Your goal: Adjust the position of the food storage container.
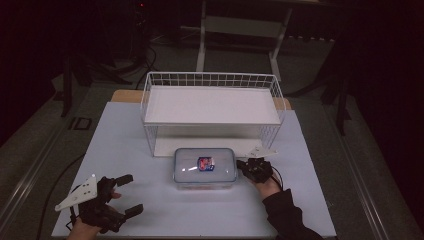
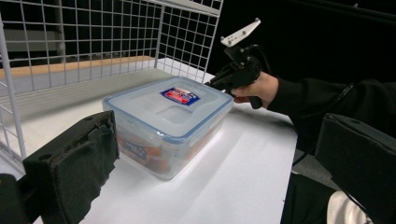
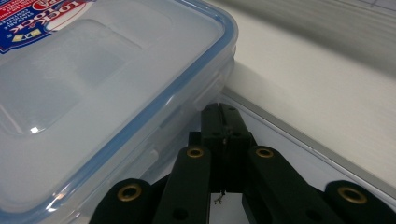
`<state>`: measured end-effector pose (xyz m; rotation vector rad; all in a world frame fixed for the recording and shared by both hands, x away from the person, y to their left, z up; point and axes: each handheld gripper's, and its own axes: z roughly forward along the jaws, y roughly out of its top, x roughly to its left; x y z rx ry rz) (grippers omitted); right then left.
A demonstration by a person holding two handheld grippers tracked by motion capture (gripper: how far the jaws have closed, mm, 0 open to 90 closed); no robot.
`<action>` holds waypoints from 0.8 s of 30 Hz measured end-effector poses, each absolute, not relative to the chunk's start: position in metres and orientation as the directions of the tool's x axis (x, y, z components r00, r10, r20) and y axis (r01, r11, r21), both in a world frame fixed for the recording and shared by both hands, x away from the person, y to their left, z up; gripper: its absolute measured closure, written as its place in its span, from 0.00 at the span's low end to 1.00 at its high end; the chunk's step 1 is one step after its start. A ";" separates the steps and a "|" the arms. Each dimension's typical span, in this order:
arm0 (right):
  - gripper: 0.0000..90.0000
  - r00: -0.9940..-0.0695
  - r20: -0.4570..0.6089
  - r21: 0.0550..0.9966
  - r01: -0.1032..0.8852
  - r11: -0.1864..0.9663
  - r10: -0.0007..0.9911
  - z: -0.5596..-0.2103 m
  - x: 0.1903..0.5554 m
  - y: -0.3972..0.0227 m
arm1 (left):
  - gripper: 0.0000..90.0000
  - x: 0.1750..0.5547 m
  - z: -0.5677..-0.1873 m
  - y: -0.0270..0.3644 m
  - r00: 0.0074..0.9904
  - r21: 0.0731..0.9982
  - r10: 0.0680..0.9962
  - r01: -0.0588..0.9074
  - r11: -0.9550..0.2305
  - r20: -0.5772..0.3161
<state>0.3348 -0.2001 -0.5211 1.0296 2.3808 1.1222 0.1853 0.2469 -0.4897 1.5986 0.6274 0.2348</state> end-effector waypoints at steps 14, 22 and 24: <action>1.00 -0.709 0.026 0.766 0.467 0.441 0.705 -0.521 0.327 -0.200 | 0.00 0.186 -0.490 0.246 0.828 0.966 0.518 0.257 -0.015 -0.213; 1.00 -0.703 0.028 0.780 0.460 0.423 0.711 -0.518 0.322 -0.205 | 0.00 0.186 -0.491 0.244 0.826 0.965 0.522 0.261 -0.019 -0.214; 1.00 -0.697 0.036 0.791 0.458 0.406 0.716 -0.514 0.319 -0.210 | 0.00 0.187 -0.491 0.243 0.823 0.965 0.529 0.260 -0.025 -0.208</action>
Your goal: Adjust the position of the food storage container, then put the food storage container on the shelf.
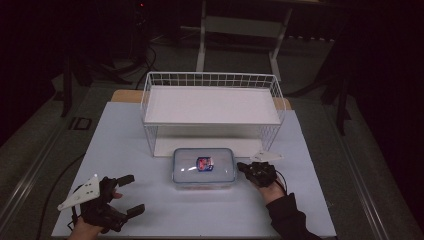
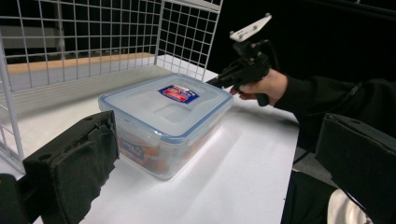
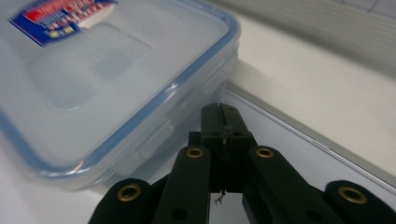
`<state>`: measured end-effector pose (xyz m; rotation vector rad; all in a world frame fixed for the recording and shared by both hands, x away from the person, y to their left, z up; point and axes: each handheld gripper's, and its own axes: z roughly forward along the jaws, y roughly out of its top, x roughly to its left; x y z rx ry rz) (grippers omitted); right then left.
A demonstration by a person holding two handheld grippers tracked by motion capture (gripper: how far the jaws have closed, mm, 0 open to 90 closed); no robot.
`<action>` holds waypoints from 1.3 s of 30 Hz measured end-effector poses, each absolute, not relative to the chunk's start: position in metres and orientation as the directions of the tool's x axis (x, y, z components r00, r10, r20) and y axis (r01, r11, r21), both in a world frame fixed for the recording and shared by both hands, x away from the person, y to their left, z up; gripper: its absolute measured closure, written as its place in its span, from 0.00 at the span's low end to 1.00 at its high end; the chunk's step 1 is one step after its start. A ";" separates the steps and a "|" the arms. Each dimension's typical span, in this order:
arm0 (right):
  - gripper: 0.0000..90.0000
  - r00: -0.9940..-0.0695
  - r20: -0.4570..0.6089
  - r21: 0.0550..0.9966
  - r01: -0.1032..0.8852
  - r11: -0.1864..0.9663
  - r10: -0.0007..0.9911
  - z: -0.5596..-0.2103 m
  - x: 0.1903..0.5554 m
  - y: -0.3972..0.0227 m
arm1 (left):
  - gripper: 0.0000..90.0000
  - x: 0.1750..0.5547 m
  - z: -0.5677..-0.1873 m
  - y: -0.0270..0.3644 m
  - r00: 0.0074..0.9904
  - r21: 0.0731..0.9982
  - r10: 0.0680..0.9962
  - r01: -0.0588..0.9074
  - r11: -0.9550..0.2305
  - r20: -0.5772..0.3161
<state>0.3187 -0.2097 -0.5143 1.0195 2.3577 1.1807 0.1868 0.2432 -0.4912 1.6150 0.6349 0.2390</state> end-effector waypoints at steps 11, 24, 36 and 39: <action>0.67 -0.708 0.056 0.848 0.405 0.341 0.704 -0.487 0.287 -0.232 | 0.00 0.192 -0.485 0.232 0.784 0.952 0.579 0.304 -0.042 -0.225; 0.12 -0.749 0.048 0.901 0.318 0.294 0.661 -0.458 0.271 -0.231 | 0.00 0.218 -0.445 0.206 0.791 0.939 0.575 0.327 -0.110 -0.208; 0.22 -0.770 0.037 0.910 0.289 0.297 0.637 -0.444 0.279 -0.223 | 0.00 0.250 -0.430 0.186 0.771 0.920 0.585 0.378 -0.103 -0.251; 0.22 -0.756 0.061 0.914 0.305 0.268 0.652 -0.444 0.283 -0.224 | 0.00 0.259 -0.430 0.182 0.758 0.910 0.589 0.406 -0.088 -0.281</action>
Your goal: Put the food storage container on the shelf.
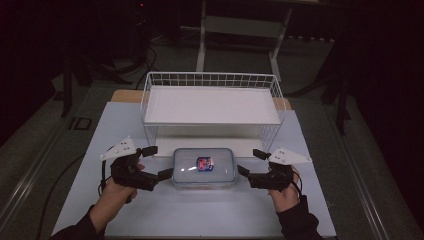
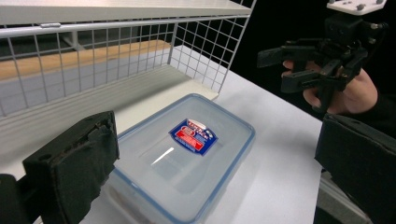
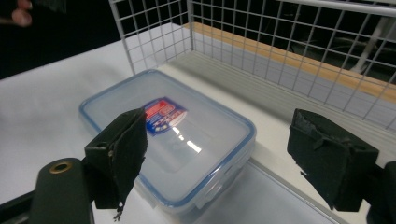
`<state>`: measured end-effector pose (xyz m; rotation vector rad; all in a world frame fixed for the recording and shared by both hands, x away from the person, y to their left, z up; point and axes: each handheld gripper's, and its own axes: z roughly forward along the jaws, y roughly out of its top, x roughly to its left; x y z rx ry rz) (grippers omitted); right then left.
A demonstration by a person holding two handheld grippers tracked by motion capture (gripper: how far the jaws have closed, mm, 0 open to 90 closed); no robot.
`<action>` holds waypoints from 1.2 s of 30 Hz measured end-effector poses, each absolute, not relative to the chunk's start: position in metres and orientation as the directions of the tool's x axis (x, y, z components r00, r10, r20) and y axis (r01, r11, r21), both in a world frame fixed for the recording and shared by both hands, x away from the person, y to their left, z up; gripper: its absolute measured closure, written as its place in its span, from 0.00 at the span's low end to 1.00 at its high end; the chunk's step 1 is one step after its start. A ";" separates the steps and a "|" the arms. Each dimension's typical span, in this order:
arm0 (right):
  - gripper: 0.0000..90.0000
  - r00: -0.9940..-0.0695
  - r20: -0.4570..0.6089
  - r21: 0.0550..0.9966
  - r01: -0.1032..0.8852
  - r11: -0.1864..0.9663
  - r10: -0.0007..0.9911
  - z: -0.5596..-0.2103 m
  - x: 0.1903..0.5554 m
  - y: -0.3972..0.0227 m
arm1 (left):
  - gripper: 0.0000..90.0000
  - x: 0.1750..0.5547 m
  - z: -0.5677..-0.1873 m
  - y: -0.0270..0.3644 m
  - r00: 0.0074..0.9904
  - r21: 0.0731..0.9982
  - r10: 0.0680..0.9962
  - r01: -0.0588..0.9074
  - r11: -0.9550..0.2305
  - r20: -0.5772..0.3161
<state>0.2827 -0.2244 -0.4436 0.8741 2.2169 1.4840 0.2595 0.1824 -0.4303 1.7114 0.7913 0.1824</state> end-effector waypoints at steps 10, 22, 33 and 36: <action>0.14 -0.712 0.250 0.848 0.488 0.206 0.656 -0.450 0.304 -0.220 | 0.00 0.287 -0.449 0.168 0.649 0.814 0.669 0.570 -0.112 -0.362; 0.13 -0.598 0.431 0.705 0.691 0.161 0.675 -0.475 0.324 -0.216 | 0.04 0.312 -0.486 0.167 0.451 0.592 0.660 0.806 -0.011 -0.601; 0.18 -0.509 0.547 0.597 0.794 0.116 0.664 -0.492 0.338 -0.215 | 0.16 0.322 -0.512 0.174 0.309 0.447 0.651 0.893 0.053 -0.693; 0.19 -0.496 0.564 0.580 0.807 0.111 0.660 -0.495 0.340 -0.214 | 0.18 0.324 -0.517 0.176 0.286 0.415 0.637 0.908 0.059 -0.716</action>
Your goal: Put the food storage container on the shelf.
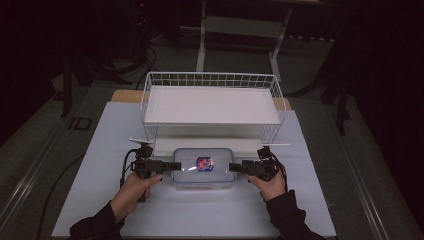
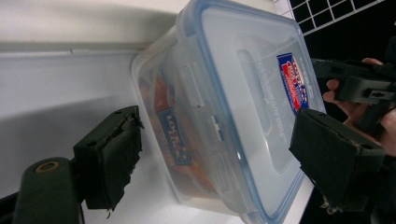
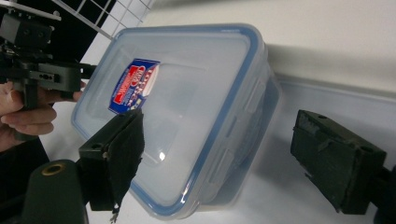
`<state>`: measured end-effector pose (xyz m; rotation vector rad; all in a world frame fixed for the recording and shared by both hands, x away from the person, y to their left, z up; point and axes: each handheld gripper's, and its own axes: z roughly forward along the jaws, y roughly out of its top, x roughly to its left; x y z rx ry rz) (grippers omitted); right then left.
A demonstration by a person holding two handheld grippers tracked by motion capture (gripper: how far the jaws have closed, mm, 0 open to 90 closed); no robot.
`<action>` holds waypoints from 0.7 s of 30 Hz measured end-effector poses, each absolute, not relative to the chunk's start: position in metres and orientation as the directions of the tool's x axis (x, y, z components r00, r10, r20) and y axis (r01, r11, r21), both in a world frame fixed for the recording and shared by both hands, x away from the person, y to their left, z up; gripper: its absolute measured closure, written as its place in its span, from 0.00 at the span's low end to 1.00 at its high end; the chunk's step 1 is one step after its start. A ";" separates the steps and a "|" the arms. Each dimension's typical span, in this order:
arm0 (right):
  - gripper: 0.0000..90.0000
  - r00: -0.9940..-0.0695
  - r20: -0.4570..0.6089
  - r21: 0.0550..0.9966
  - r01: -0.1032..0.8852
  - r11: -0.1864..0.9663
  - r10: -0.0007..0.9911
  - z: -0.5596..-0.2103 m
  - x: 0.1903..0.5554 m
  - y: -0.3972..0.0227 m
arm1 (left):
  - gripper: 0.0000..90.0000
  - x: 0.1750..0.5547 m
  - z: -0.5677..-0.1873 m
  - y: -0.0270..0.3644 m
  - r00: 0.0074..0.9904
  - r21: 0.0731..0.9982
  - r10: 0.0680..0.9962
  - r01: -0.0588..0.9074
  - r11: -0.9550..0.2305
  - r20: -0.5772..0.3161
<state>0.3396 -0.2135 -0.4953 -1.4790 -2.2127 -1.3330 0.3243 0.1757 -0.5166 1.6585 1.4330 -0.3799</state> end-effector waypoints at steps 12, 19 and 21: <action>0.30 -0.434 0.611 0.490 0.864 0.115 0.662 -0.507 0.344 -0.203 | 0.46 0.330 -0.525 0.179 0.240 0.337 0.546 0.938 0.082 -0.802; 0.39 -0.362 0.681 0.417 0.906 0.069 0.637 -0.509 0.344 -0.204 | 0.51 0.329 -0.521 0.178 0.270 0.347 0.552 0.937 0.036 -0.789; 0.40 -0.357 0.692 0.410 0.910 0.065 0.628 -0.509 0.342 -0.205 | 0.51 0.327 -0.520 0.178 0.286 0.360 0.556 0.932 0.027 -0.781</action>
